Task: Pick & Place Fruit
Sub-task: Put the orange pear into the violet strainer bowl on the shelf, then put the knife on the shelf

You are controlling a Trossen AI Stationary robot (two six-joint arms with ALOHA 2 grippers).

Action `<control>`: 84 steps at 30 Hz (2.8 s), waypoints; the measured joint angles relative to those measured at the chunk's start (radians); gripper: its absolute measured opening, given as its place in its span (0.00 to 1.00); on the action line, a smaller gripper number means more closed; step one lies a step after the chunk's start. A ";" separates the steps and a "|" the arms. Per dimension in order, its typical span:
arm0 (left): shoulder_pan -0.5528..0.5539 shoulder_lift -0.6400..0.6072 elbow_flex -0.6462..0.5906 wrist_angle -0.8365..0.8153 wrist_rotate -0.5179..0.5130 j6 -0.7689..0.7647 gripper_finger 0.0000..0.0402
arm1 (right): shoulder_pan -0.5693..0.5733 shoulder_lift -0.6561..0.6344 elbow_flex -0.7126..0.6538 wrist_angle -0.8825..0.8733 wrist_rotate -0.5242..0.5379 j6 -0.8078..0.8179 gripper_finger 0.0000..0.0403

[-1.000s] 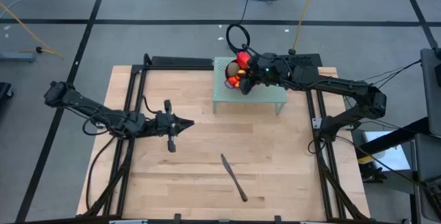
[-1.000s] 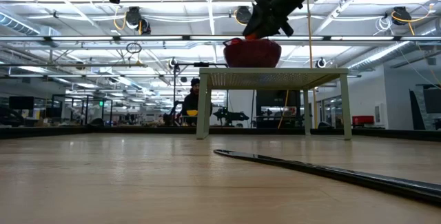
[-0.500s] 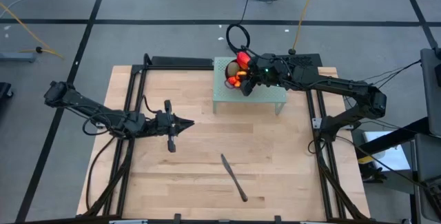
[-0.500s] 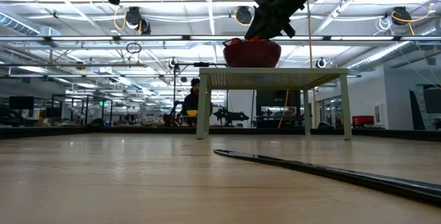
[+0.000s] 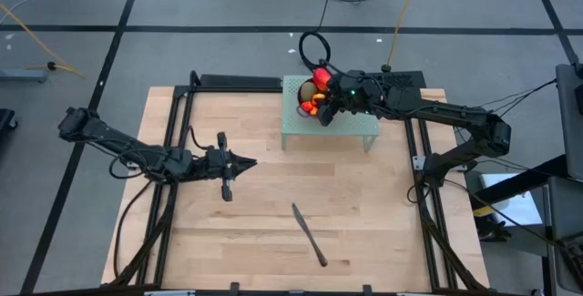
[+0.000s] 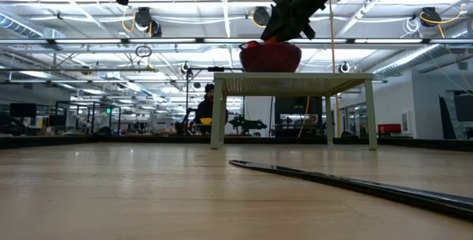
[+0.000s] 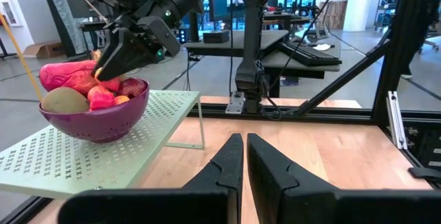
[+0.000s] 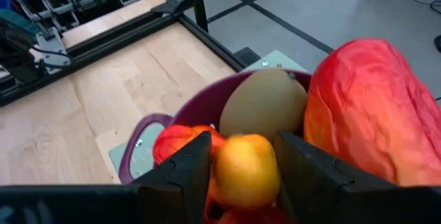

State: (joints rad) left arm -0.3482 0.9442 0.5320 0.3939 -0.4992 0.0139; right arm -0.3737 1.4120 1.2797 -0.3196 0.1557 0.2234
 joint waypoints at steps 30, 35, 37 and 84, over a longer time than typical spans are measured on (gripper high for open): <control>0.000 0.000 0.000 0.000 0.001 0.004 0.05 | 0.000 -0.080 -0.001 0.059 0.031 -0.028 0.49; 0.000 0.000 0.000 0.000 0.001 0.007 0.05 | 0.006 -0.123 -0.001 0.050 0.031 -0.027 0.49; -0.001 0.000 0.000 0.000 0.002 0.007 0.05 | 0.014 -0.140 -0.001 0.045 0.031 -0.028 0.49; 0.000 0.000 0.000 -0.001 0.001 0.005 0.05 | 0.211 -0.400 -0.090 0.031 -0.001 -0.096 0.00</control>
State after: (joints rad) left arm -0.3481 0.9441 0.5320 0.3931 -0.4984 0.0189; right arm -0.1626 1.0124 1.1894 -0.2887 0.1543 0.1278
